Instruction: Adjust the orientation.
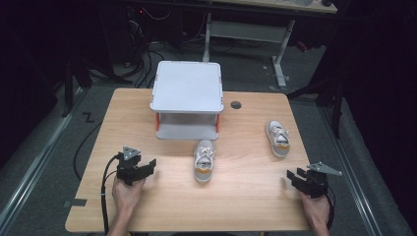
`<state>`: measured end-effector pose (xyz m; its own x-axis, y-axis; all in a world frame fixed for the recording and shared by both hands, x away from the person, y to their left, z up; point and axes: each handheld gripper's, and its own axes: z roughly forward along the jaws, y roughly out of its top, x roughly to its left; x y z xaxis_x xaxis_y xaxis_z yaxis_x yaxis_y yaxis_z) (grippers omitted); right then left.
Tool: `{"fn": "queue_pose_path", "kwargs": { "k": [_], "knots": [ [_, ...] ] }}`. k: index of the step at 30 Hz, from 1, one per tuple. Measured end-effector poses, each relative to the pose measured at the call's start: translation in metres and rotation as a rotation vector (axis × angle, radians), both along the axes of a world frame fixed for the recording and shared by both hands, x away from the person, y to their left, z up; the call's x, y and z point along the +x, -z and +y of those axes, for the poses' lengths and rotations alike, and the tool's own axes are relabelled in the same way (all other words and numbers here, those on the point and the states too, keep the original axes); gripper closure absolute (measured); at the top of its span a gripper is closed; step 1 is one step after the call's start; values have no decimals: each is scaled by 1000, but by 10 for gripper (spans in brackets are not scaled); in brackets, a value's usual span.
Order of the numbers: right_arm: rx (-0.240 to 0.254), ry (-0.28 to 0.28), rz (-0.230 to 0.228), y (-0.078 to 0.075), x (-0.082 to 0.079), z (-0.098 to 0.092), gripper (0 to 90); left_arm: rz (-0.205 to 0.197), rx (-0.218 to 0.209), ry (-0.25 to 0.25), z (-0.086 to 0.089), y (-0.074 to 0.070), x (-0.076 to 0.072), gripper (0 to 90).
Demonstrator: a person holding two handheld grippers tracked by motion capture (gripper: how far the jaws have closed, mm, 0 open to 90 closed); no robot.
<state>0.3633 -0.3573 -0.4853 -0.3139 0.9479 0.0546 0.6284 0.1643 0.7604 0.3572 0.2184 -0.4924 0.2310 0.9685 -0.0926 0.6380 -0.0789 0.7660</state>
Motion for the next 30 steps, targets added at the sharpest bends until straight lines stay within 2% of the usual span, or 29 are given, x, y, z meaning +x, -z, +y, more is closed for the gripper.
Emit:
{"fn": "queue_pose_path", "kwargs": {
  "k": [1, 6, 7, 8, 9, 15, 17, 18, 19, 20, 30],
  "knots": [
    [0, 0, 0, 0, 0, 0, 536, 0, 0, 0, 0, 0, 0, 368],
    [25, -41, -29, -24, 8, 5, 596, 15, 33, -23, 3, 12, 2, 368],
    [25, -41, -29, -24, 8, 5, 596, 15, 33, -23, 3, 12, 2, 368],
    [30, -51, -38, -34, 13, 7, 611, 9, 45, -26, 4, 14, 1, 370],
    [31, -54, -38, -37, 15, 9, 611, 9, 45, -26, 4, 14, 1, 371],
    [-2, -79, -37, -55, 34, 20, 638, 10, 63, -31, 3, 14, 1, 367],
    [-13, -87, -31, -60, 43, 26, 642, 9, 82, -28, 0, 14, 2, 364],
    [-23, -89, -17, -63, 52, 30, 647, 11, 101, -21, -2, 14, 2, 351],
    [-23, -89, -17, -63, 52, 30, 647, 11, 101, -21, -2, 14, 2, 348],
    [-35, -89, -5, -65, 62, 33, 651, 12, 99, -19, -2, 14, 2, 345],
    [-88, -69, 83, -65, 102, 50, 671, 10, 97, -14, -3, 14, 2, 326]
  ]
}}
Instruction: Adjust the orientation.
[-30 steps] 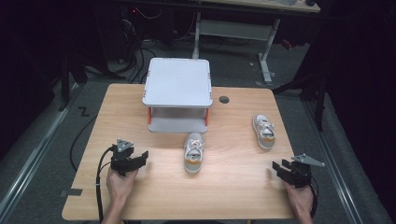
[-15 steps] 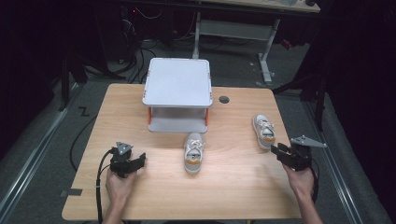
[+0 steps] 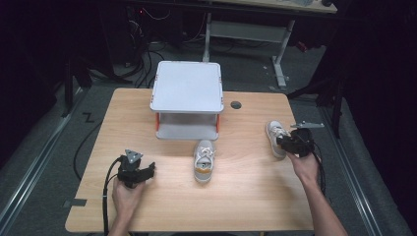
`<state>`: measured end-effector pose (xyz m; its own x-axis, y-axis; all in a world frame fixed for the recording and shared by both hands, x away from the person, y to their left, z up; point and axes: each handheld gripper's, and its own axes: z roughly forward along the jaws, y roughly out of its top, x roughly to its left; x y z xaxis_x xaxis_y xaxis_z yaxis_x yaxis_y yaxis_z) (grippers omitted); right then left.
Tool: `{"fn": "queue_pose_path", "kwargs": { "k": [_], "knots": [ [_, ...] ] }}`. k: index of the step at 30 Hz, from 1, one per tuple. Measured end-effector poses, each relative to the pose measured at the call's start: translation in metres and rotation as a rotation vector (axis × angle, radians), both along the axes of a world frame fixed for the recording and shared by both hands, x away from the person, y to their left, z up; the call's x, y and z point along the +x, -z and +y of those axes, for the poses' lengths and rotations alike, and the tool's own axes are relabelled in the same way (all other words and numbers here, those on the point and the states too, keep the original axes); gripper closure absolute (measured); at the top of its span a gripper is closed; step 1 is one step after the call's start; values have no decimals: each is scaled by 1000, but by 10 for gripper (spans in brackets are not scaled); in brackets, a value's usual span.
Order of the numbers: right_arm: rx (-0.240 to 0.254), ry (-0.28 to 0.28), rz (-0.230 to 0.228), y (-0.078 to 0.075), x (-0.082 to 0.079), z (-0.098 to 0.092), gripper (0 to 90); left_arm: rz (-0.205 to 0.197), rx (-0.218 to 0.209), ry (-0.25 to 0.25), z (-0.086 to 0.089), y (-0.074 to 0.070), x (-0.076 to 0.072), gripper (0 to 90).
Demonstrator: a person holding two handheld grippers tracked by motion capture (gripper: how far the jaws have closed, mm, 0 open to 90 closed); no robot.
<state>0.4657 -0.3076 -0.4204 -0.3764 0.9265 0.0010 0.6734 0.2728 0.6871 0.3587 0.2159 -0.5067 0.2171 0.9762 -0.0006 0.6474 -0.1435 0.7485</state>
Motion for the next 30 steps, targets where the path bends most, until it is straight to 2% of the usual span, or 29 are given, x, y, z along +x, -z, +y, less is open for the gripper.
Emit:
{"fn": "queue_pose_path", "kwargs": {
  "k": [5, 7, 11, 18, 21, 30],
  "knots": [
    [-31, 16, 57, 8, 14, 6, 688, 0, 0, 0, 0, 0, 0, 325],
    [-33, 18, 77, 11, 18, 8, 700, 0, 0, 0, 0, 0, 0, 325],
    [-70, 14, 117, 20, 23, 12, 737, 0, -1, 0, 0, 0, 0, 325],
    [-67, -5, 116, 22, 24, 12, 808, 0, -1, 0, 0, 0, 0, 326],
    [-59, -11, 115, 22, 24, 10, 819, 1, -2, 0, 0, 0, 0, 326],
    [-82, -36, 95, 18, 19, 14, 843, 2, -4, -1, 0, 0, 0, 329]
  ]
}}
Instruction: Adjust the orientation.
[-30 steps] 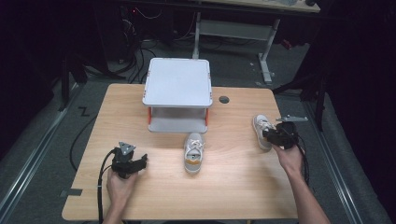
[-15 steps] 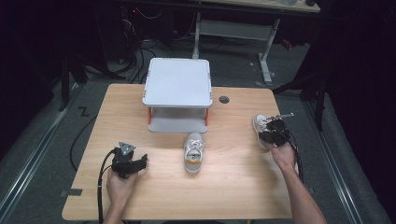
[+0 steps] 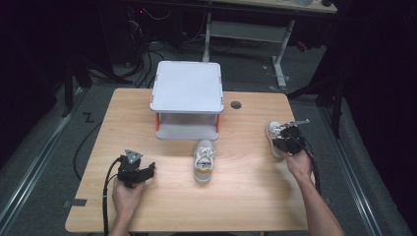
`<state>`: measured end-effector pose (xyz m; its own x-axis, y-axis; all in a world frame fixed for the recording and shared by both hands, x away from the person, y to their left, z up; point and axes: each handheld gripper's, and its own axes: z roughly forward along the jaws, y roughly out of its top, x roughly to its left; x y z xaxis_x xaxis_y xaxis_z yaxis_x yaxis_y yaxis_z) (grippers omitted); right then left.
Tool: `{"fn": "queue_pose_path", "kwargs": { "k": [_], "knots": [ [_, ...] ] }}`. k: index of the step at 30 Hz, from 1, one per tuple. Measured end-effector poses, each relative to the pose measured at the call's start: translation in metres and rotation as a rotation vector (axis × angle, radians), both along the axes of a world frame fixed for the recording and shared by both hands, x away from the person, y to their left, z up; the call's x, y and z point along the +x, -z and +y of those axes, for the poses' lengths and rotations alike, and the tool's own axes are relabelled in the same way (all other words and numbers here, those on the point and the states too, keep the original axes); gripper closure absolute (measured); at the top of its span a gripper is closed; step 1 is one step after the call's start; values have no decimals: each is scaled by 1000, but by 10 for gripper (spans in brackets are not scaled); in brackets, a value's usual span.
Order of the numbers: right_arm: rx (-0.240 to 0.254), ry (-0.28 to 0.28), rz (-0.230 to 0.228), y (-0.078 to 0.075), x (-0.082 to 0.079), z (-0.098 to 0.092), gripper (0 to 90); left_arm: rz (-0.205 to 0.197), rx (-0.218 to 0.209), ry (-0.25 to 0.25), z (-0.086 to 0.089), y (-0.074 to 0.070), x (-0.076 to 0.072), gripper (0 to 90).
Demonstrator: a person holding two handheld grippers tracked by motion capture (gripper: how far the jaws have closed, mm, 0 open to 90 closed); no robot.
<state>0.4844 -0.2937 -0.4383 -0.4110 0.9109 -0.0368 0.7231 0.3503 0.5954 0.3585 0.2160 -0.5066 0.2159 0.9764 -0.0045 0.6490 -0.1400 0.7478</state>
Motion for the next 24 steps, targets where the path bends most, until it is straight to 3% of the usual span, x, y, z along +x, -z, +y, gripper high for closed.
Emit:
{"fn": "queue_pose_path", "kwargs": {
  "k": [10, 16, 24],
  "knots": [
    [-4, -32, -27, -17, -19, 3, 846, 0, -1, 0, 0, 0, 0, 330],
    [-1, -81, -46, -30, -36, 11, 845, 2, -3, 2, 1, 0, 0, 330],
    [6, -120, -46, -38, -53, 20, 845, 2, -5, 2, 1, 0, 0, 330]
  ]
}}
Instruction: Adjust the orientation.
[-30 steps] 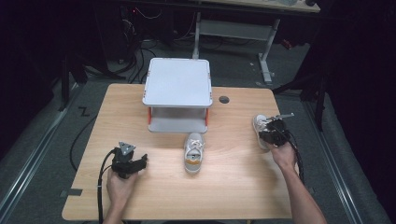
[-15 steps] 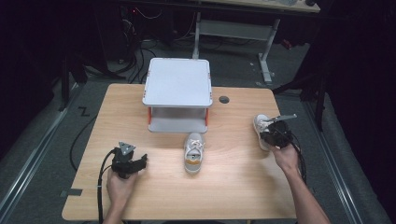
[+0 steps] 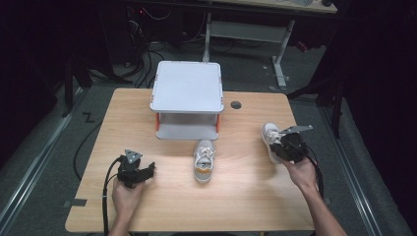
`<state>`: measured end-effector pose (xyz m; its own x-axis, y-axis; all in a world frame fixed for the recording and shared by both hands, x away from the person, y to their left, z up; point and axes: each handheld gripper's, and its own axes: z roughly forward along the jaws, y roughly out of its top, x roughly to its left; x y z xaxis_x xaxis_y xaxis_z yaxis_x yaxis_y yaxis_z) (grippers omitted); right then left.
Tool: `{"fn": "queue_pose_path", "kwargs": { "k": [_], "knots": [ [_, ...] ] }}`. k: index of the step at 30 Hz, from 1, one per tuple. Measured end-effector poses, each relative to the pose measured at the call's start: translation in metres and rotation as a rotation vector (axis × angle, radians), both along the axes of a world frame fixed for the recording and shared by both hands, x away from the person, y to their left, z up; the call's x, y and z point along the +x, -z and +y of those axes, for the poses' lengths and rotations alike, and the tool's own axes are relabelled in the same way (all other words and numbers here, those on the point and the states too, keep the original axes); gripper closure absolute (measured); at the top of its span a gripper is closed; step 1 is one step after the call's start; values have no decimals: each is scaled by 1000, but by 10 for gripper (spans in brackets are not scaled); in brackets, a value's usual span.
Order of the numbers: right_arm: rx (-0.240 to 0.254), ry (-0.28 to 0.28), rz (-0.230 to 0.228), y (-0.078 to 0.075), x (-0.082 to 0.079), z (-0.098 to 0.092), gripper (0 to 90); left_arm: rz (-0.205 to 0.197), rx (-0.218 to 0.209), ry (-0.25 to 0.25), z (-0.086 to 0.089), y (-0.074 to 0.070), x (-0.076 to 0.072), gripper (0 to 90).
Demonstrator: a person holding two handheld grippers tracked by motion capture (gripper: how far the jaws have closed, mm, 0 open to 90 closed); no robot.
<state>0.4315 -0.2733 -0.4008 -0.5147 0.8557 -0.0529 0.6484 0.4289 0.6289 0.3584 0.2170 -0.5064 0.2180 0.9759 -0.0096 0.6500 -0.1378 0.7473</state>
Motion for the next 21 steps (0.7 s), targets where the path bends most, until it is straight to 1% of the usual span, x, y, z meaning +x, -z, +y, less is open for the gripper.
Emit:
{"fn": "queue_pose_path", "kwargs": {
  "k": [2, 3, 4, 7, 10, 12, 13, 14, 17, 19, 21],
  "knots": [
    [6, -20, -2, -4, -8, 6, 844, 0, -1, 0, 0, 0, 0, 329],
    [6, -20, -2, -4, -8, 6, 844, 0, -1, 0, 0, 0, 0, 329],
    [12, -32, -7, -5, -13, 11, 844, 0, -4, 1, 1, 0, 0, 328],
    [16, -46, -8, -6, -17, 15, 844, -1, -6, 1, 1, 0, 0, 328],
    [33, -75, -2, -6, -27, 27, 843, -1, -8, 1, 1, 0, 0, 328],
    [34, -79, -2, -6, -28, 29, 843, -1, -9, 1, 1, 0, 0, 328],
    [46, -94, -1, -5, -32, 36, 842, -1, -9, 1, 1, 0, 0, 328],
    [46, -94, -1, -5, -32, 36, 842, -1, -9, 1, 1, 0, 0, 328],
    [56, -117, 4, -4, -37, 44, 842, -1, -10, 1, 1, 0, 0, 328],
    [60, -130, 10, -3, -41, 53, 841, -1, -10, 1, 1, 0, 0, 327],
    [62, -132, 12, -2, -42, 55, 841, -1, -10, 1, 1, 0, 0, 327]
  ]
}}
